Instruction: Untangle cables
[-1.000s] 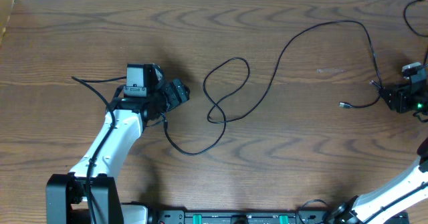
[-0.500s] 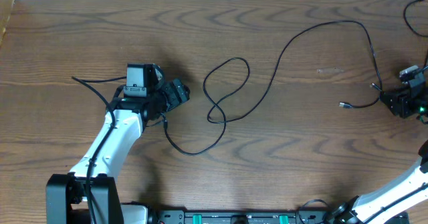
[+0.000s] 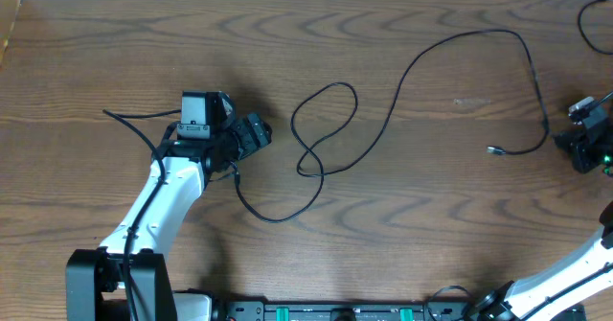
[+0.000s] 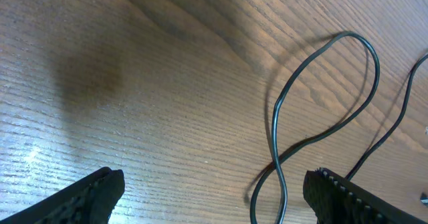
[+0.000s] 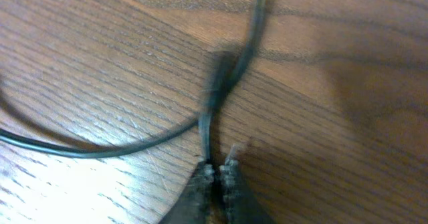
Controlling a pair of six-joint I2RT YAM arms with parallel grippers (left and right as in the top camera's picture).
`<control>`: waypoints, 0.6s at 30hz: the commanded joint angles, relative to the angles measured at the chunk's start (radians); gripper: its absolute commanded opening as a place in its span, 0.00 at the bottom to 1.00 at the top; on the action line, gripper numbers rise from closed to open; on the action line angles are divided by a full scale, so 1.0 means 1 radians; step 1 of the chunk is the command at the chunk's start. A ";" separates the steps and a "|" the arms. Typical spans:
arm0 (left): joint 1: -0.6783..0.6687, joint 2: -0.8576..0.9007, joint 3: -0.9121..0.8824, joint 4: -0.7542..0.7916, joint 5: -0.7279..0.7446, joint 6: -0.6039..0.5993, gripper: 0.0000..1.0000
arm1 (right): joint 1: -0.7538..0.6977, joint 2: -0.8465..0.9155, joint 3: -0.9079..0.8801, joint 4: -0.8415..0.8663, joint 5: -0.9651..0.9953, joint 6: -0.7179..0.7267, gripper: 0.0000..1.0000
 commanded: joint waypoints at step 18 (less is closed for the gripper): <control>-0.002 0.009 0.022 -0.003 -0.014 0.024 0.91 | -0.002 0.022 0.040 0.328 -0.122 0.585 0.01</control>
